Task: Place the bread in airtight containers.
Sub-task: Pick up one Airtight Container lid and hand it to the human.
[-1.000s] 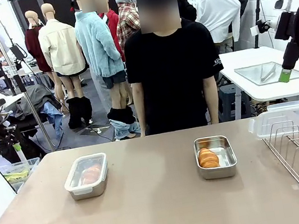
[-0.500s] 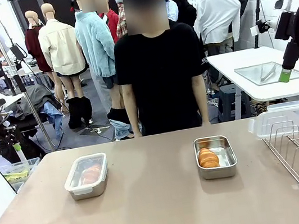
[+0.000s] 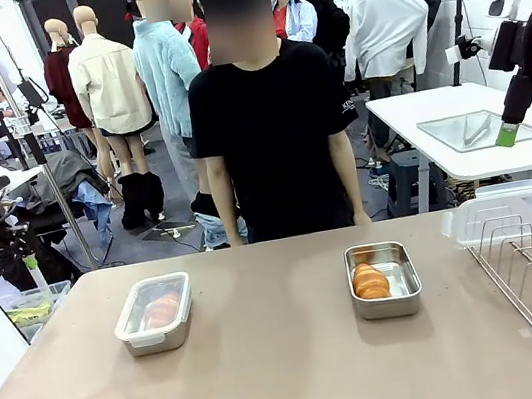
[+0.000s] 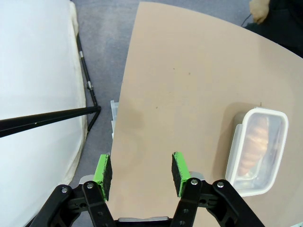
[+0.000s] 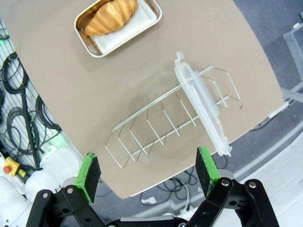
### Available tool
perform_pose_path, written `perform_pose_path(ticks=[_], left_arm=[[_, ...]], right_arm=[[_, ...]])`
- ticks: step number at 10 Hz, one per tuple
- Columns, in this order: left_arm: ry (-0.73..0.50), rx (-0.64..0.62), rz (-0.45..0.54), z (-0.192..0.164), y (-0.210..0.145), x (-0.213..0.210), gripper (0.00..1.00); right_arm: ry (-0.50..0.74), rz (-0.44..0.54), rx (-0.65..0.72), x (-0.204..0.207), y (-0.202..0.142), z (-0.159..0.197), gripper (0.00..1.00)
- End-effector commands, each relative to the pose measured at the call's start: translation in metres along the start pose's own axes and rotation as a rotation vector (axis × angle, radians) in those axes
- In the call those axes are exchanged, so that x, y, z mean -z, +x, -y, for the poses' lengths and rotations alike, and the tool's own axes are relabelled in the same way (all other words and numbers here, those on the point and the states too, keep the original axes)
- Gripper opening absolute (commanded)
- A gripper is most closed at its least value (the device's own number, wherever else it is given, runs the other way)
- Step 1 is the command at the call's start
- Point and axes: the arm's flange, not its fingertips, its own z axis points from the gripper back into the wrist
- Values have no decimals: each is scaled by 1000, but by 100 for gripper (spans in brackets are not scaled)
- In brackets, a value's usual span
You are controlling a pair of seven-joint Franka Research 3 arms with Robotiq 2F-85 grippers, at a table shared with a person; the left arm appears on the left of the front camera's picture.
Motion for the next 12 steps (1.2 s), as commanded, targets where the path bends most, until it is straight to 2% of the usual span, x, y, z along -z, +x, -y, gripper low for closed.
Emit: perform_pose_path(ticks=[1, 4, 6, 7, 9, 10, 12], left_arm=[[20, -15, 2, 1, 0, -1, 67], [20, -15, 2, 1, 0, -1, 67], [20, -15, 2, 1, 0, -1, 67], [20, -15, 2, 1, 0, -1, 67], [20, -15, 2, 1, 0, -1, 67], [20, -15, 2, 1, 0, -1, 67], [20, -15, 2, 1, 0, -1, 67]], right_arm=[[7, 2, 17, -2, 3, 1, 100], [0, 0, 0, 0, 0, 0, 100], [-129, -167, -13, 29, 15, 12, 100], [-198, -232, -102, 42, 17, 20, 100], [-222, -257, -261, 60, 18, 40, 100], [-201, -283, -304, 70, 19, 53, 100], [-210, -274, -343, 83, 22, 72, 100]])
